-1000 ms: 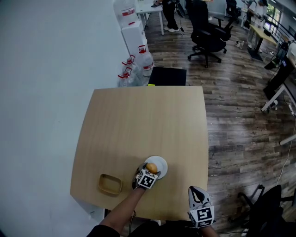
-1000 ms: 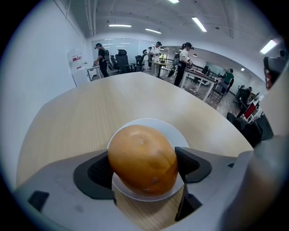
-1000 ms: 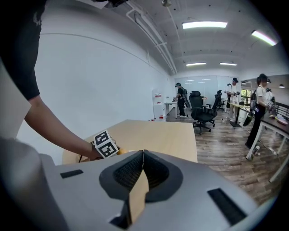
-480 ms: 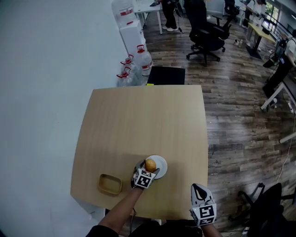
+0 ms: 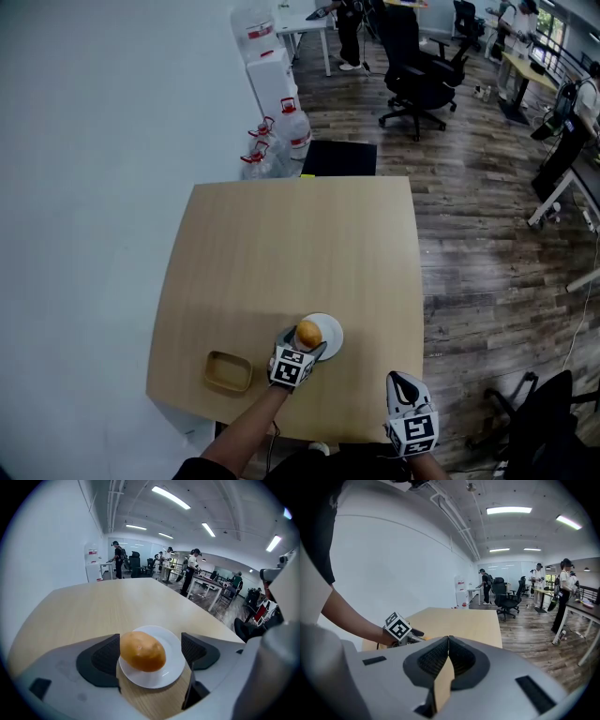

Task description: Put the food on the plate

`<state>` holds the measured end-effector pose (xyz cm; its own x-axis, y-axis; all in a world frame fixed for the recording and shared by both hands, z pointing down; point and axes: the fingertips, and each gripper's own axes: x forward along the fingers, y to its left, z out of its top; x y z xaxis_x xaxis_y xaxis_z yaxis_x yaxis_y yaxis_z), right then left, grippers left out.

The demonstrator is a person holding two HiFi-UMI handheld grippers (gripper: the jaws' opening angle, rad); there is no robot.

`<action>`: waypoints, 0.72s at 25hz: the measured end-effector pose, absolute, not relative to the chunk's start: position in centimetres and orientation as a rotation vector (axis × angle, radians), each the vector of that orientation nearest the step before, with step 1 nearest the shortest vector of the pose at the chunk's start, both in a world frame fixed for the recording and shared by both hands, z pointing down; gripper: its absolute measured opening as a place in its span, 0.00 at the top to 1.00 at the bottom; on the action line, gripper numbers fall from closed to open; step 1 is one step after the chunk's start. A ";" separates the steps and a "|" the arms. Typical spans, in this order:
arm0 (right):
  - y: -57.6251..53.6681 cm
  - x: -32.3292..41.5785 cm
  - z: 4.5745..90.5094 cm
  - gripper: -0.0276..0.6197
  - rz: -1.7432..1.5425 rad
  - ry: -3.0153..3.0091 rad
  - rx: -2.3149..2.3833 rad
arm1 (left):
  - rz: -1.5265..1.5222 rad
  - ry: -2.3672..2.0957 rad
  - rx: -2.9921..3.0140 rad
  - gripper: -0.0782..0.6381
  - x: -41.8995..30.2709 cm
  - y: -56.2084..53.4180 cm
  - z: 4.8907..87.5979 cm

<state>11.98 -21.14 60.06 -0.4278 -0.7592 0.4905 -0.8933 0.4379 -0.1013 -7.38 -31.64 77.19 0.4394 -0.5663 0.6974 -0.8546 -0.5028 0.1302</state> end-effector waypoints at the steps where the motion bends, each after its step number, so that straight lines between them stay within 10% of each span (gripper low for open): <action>1: -20.9 11.8 59.9 0.86 0.491 -2.324 1.405 | 0.795 -1.204 2.231 0.37 -7.5 -31.4 76.6; 18: -13.0 9.6 53.2 0.86 0.349 -2.358 1.524 | 0.286 -1.297 2.291 0.37 -9.5 -15.3 60.7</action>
<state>9.62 -13.01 53.21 -0.3850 -0.8384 0.3859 -0.9142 0.4037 -0.0352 -9.53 -15.31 60.72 0.5266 -0.7460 0.4077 -0.8482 -0.4292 0.3103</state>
